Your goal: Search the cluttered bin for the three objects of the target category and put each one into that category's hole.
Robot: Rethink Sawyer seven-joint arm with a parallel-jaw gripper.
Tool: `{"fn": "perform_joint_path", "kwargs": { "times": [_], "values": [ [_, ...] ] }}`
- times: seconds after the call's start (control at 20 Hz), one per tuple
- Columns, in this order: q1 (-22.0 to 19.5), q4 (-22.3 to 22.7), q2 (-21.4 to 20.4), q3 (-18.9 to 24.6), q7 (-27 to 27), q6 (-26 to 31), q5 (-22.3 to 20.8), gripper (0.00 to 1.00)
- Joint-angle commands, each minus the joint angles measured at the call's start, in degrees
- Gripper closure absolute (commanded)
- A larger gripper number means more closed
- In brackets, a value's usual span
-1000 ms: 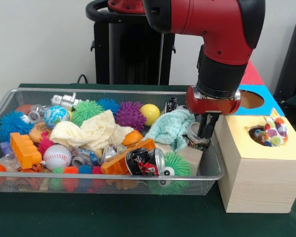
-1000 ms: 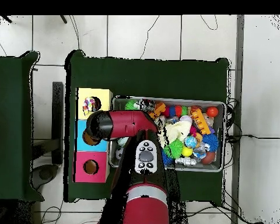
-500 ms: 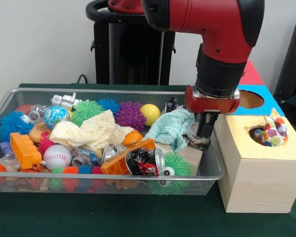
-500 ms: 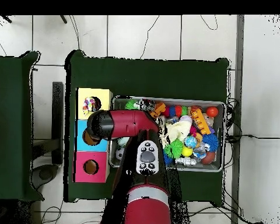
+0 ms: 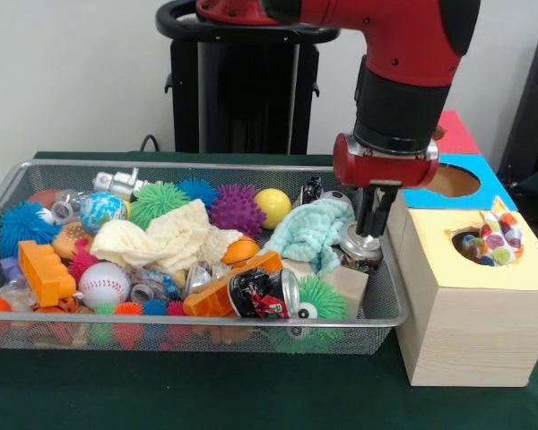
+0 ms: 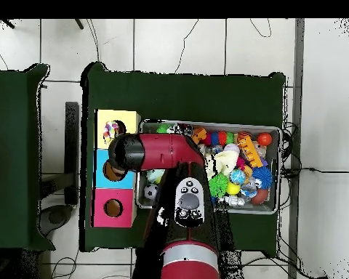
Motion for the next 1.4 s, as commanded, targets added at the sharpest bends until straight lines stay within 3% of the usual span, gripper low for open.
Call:
{"fn": "perform_joint_path", "kwargs": {
  "times": [0.05,0.55,0.85,1.25,1.4],
  "values": [
    [-3.0,4.1,-3.2,3.8,2.5,6.8,0.6,1.00],
    [-3.8,8.0,-6.1,6.3,4.5,5.0,2.7,1.00],
    [-1.0,8.2,-6.6,5.9,8.5,4.2,5.0,1.00],
    [-0.8,11.5,-9.9,8.2,8.3,2.7,9.4,1.00],
    [-0.6,10.7,-9.5,8.5,8.1,2.3,9.9,1.00]
  ]
}}
